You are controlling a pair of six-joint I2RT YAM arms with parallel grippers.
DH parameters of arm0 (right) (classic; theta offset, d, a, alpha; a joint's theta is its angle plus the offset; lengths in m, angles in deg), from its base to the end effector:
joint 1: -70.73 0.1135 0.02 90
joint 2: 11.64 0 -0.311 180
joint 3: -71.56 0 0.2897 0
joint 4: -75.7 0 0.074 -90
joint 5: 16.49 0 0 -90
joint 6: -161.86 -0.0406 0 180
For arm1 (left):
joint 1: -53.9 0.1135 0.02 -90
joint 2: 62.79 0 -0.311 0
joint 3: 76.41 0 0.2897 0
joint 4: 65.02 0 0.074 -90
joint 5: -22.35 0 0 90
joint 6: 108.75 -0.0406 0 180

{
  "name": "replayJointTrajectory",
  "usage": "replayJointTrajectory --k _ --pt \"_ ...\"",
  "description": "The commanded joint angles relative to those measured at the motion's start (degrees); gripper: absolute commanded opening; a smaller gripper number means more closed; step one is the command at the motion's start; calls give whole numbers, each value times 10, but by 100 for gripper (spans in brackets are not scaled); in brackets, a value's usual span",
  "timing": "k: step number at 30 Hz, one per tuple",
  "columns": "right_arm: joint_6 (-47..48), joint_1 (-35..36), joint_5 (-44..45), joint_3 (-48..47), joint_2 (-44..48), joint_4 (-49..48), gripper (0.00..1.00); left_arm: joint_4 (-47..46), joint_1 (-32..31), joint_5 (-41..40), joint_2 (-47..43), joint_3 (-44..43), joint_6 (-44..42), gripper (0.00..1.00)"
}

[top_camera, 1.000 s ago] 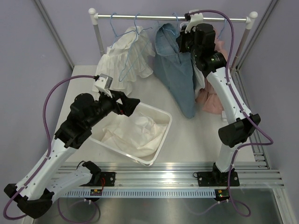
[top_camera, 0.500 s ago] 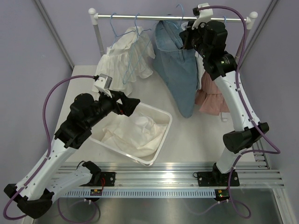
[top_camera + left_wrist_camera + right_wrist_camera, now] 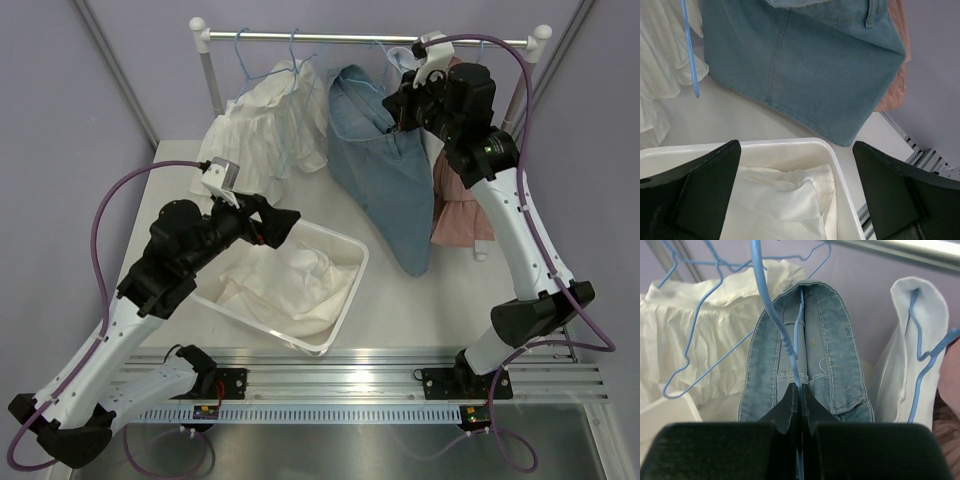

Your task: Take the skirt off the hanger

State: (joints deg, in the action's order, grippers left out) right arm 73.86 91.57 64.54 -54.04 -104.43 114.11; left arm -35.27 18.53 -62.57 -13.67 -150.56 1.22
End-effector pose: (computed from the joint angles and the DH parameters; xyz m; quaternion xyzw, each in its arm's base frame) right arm 0.3643 0.1454 0.5700 -0.1977 0.7135 0.1668 0.6512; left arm 0.1553 -0.1147 0.4618 0.1282 0.7243 -0.3431 0.5842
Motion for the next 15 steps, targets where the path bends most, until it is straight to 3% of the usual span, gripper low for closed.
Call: replayJointTrajectory --k 1,8,15 --pt "21 -20 -79 24 66 -18 0 -45 1 -2 1 4 12 99" --pt "72 -105 -253 128 164 37 0 -63 0 11 54 -38 68 99" --pt "162 -137 -310 285 305 73 0 -46 -25 26 163 -143 118 99"
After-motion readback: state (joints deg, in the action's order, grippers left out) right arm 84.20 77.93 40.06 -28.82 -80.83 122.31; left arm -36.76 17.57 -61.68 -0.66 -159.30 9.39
